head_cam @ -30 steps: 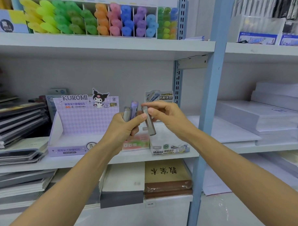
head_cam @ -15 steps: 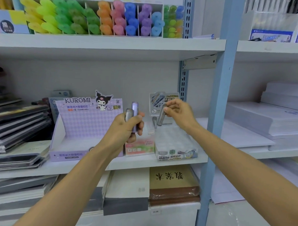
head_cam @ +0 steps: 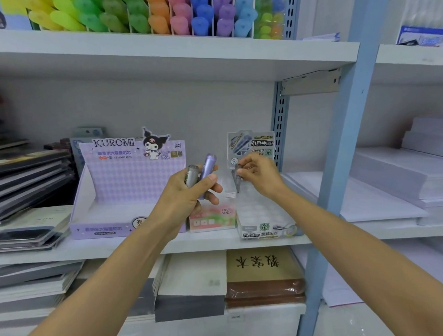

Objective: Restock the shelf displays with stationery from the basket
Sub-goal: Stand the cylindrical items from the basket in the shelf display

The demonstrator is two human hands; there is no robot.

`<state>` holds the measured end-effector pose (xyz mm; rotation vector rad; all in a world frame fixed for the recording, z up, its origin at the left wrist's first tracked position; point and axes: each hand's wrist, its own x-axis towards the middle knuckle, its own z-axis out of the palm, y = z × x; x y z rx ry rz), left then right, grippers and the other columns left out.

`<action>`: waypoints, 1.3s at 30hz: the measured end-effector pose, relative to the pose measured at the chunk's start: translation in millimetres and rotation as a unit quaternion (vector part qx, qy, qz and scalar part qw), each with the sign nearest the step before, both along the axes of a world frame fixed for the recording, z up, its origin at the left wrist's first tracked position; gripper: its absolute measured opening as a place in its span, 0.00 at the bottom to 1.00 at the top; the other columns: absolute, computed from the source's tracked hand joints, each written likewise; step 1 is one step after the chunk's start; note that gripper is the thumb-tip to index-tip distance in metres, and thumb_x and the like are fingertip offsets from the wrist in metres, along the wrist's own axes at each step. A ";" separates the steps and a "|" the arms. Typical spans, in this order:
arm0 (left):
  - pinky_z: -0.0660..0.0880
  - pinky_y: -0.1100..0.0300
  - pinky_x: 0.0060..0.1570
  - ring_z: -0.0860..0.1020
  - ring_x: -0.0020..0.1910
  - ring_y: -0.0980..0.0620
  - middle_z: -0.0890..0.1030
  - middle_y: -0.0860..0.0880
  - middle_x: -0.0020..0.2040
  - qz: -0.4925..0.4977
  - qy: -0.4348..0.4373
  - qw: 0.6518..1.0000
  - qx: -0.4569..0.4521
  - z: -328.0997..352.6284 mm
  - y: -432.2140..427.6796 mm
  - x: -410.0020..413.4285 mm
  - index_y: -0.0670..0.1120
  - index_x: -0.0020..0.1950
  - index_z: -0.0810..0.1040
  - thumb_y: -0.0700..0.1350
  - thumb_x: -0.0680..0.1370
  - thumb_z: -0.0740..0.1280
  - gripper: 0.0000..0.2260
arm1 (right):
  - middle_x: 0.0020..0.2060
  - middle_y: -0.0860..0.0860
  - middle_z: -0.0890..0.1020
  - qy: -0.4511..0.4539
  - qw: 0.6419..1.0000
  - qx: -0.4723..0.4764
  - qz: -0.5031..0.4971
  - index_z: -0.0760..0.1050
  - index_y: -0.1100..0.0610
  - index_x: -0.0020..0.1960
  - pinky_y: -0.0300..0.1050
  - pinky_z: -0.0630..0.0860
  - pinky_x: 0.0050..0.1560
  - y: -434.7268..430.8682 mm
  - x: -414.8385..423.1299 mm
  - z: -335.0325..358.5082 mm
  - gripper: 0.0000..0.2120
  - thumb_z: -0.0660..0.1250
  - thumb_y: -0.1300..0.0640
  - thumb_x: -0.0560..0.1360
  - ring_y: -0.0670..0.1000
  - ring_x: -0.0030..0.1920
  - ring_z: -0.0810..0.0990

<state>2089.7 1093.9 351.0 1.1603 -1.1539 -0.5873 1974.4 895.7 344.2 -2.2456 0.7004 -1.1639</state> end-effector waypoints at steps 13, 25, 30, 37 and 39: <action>0.66 0.67 0.22 0.80 0.33 0.53 0.84 0.49 0.39 0.010 0.002 1.000 0.011 -1.4 1.7 2.6 0.44 0.57 0.73 0.47 0.78 0.68 0.12 | 0.38 0.48 0.78 0.020 1.000 -0.004 0.002 0.72 0.53 0.51 0.41 0.78 0.43 -5.7 3.5 -7.1 0.10 0.70 0.64 0.75 0.48 0.39 0.79; 0.64 0.70 0.21 0.74 0.21 0.58 0.79 0.41 0.39 0.051 -0.025 0.998 0.016 4.2 10.6 -9.1 0.41 0.55 0.77 0.44 0.76 0.71 0.11 | 0.45 0.51 0.83 -0.120 0.971 0.126 0.161 0.77 0.57 0.56 0.40 0.77 0.40 39.9 -25.4 25.8 0.12 0.65 0.51 0.79 0.48 0.37 0.80; 0.68 0.71 0.22 0.82 0.31 0.54 0.84 0.47 0.38 0.030 -0.017 0.999 0.001 8.2 13.8 -25.5 0.45 0.48 0.80 0.45 0.75 0.72 0.06 | 0.44 0.49 0.83 -0.118 0.938 0.138 0.296 0.78 0.53 0.56 0.41 0.79 0.44 81.5 -37.0 29.9 0.11 0.71 0.56 0.74 0.51 0.44 0.81; 0.65 0.70 0.21 0.81 0.33 0.54 0.85 0.50 0.43 0.029 -0.017 0.999 0.033 13.4 22.6 -34.1 0.49 0.51 0.81 0.54 0.77 0.67 0.10 | 0.49 0.52 0.85 -0.163 0.936 0.154 0.272 0.76 0.59 0.57 0.40 0.77 0.55 87.6 -49.6 36.4 0.12 0.68 0.65 0.75 0.52 0.54 0.82; 0.64 0.69 0.20 0.80 0.30 0.55 0.86 0.49 0.44 0.028 -0.005 0.999 0.042 14.3 23.4 -33.7 0.48 0.53 0.80 0.53 0.78 0.66 0.11 | 0.53 0.55 0.84 -0.165 0.932 0.161 0.278 0.76 0.59 0.57 0.44 0.76 0.60 84.9 -54.2 41.0 0.12 0.68 0.67 0.75 0.53 0.57 0.81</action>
